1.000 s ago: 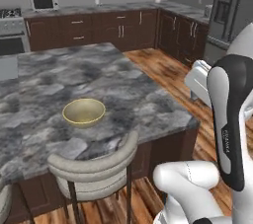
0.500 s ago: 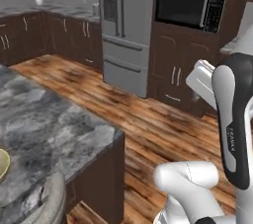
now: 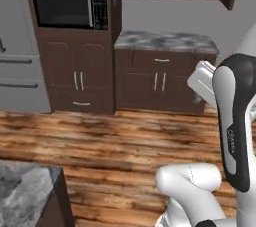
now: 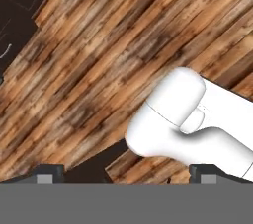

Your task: Pick up the bowls from the cabinet and place each bowl in front of a stool on the dining counter.

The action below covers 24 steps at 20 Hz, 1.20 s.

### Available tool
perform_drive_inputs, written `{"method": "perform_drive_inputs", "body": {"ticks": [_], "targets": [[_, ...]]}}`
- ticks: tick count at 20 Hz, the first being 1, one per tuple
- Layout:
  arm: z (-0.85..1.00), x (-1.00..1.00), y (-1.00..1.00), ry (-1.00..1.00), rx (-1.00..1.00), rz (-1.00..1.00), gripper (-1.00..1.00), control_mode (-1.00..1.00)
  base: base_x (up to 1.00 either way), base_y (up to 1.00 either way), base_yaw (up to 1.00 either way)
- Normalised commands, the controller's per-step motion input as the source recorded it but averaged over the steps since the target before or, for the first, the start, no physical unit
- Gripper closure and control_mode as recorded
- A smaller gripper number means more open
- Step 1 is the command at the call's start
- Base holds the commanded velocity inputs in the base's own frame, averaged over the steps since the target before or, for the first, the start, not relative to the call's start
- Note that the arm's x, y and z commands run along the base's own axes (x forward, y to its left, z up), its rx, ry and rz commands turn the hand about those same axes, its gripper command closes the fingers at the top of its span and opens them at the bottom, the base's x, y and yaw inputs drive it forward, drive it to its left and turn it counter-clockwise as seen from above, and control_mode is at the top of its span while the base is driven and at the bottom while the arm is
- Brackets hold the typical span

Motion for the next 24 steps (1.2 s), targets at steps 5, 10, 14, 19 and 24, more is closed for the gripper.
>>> {"method": "perform_drive_inputs", "body": {"ticks": [5, 10, 14, 19, 24], "targets": [[0.0, 0.0, 0.0, 0.0, 0.0, 0.0, -1.0, 1.0, 0.24, -0.41, -0.73], [0.0, 0.0, 0.0, 0.0, 0.0, 0.0, -1.0, 1.0, 0.92, -0.09, -0.4], [0.0, 0.0, 0.0, 0.0, 0.0, 0.0, -1.0, 1.0, 1.0, -0.16, -0.12], [0.0, 0.0, 0.0, 0.0, 0.0, 0.0, -1.0, 1.0, 1.0, 0.17, -0.04], [0.0, 0.0, 0.0, 0.0, 0.0, 0.0, -1.0, 1.0, 1.0, 0.36, -0.02]]}}
